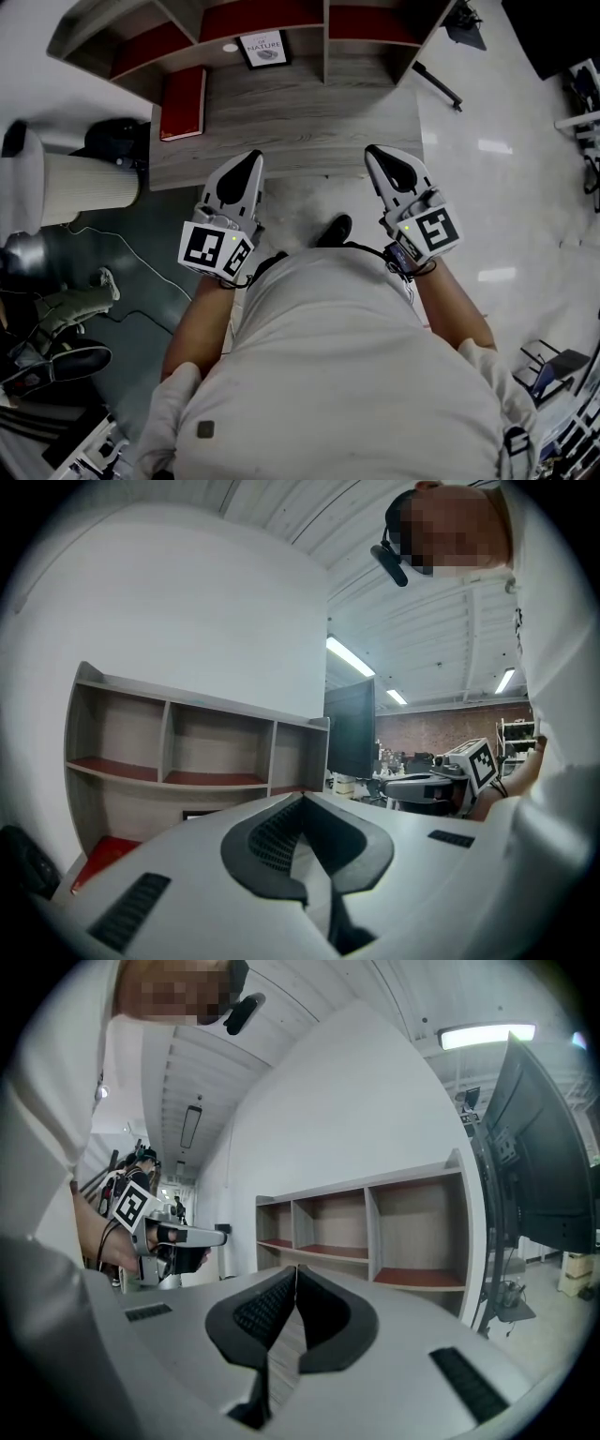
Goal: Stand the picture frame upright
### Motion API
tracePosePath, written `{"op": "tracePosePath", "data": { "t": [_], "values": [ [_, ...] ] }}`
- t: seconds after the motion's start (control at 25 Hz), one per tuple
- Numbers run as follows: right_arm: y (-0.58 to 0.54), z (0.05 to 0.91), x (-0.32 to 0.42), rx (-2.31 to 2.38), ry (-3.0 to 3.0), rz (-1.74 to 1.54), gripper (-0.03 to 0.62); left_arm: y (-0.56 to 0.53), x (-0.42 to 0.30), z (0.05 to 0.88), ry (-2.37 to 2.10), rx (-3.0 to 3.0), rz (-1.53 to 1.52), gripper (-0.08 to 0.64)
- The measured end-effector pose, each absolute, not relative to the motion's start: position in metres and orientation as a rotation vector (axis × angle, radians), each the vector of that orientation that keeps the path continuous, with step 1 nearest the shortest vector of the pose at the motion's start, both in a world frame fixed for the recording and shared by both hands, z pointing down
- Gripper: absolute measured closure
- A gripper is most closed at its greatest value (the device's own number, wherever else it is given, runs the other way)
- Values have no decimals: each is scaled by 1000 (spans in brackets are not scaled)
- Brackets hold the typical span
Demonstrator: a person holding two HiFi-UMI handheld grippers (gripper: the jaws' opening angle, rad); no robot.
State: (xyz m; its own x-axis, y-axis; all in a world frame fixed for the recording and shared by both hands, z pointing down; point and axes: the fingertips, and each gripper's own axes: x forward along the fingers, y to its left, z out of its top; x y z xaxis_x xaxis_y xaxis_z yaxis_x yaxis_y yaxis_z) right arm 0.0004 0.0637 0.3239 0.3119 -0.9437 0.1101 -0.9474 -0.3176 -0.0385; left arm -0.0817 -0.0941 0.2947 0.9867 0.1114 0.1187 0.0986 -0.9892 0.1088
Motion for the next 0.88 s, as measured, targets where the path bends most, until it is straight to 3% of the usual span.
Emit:
{"op": "tracePosePath", "data": {
  "t": [0.88],
  "values": [
    [-9, 296, -227, 2473, -1737, 104, 571, -175, -314, 285, 242, 3055, 117, 543]
  ]
}}
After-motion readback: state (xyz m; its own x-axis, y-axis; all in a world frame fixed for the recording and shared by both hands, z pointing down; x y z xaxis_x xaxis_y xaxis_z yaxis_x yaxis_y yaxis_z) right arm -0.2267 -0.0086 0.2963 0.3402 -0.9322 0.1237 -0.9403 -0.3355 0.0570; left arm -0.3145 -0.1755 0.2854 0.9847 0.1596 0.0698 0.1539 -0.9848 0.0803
